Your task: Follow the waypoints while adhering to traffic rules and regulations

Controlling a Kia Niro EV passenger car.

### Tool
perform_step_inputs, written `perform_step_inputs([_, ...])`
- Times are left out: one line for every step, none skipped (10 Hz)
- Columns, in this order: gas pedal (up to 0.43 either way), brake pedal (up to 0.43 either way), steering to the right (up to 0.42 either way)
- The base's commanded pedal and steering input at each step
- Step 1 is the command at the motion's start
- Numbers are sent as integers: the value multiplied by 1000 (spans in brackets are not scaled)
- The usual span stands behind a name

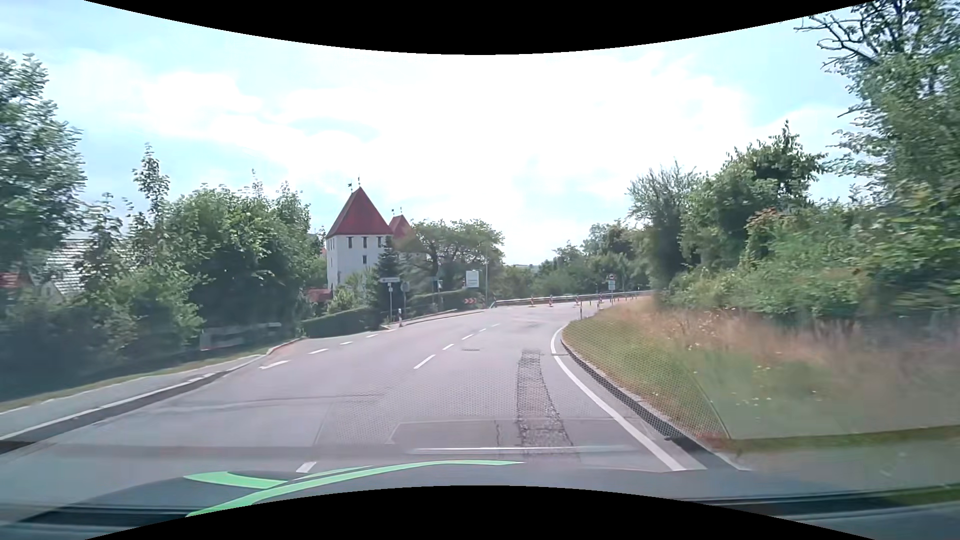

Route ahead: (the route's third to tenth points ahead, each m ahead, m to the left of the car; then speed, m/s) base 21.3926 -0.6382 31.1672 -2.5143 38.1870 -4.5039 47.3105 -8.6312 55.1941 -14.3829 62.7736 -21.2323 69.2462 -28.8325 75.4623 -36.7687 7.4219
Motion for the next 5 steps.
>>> perform_step_inputs([0, 0, 19])
perform_step_inputs([0, 0, 23])
perform_step_inputs([0, 0, 23])
perform_step_inputs([0, 0, 22])
perform_step_inputs([0, 0, 23])
